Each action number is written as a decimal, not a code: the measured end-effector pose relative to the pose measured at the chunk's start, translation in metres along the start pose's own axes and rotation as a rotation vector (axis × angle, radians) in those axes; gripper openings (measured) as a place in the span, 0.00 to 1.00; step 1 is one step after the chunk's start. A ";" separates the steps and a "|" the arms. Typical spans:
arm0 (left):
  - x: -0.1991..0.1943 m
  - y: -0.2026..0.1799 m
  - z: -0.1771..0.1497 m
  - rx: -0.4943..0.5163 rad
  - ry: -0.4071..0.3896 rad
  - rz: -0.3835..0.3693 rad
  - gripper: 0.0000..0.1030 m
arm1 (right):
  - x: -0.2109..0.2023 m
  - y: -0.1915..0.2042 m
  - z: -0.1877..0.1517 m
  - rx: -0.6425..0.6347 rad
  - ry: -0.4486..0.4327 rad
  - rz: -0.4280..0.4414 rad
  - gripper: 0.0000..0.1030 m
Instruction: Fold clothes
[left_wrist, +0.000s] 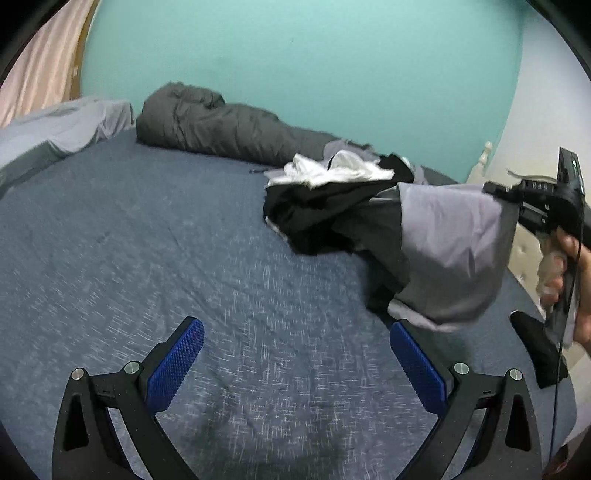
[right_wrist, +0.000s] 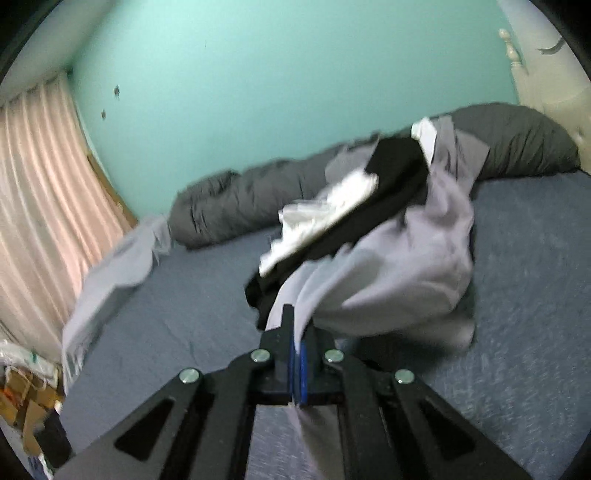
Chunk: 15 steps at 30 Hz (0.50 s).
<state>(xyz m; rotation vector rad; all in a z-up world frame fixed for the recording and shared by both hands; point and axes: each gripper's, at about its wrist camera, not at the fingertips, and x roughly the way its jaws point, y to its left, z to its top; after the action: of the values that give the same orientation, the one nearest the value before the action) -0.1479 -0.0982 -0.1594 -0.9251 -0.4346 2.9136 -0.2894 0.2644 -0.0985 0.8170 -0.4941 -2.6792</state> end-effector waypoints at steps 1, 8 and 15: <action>-0.007 0.000 0.002 0.008 -0.007 0.005 1.00 | -0.011 0.004 0.010 0.006 -0.025 0.004 0.02; -0.050 0.008 0.013 0.006 -0.042 0.027 1.00 | -0.079 0.036 0.080 -0.015 -0.151 0.009 0.01; -0.069 0.004 0.016 -0.008 -0.048 0.027 1.00 | -0.155 0.081 0.133 -0.112 -0.276 0.019 0.00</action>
<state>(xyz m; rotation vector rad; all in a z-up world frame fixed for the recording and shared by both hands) -0.1007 -0.1151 -0.1096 -0.8696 -0.4412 2.9659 -0.2289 0.2805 0.1117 0.4108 -0.4050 -2.7864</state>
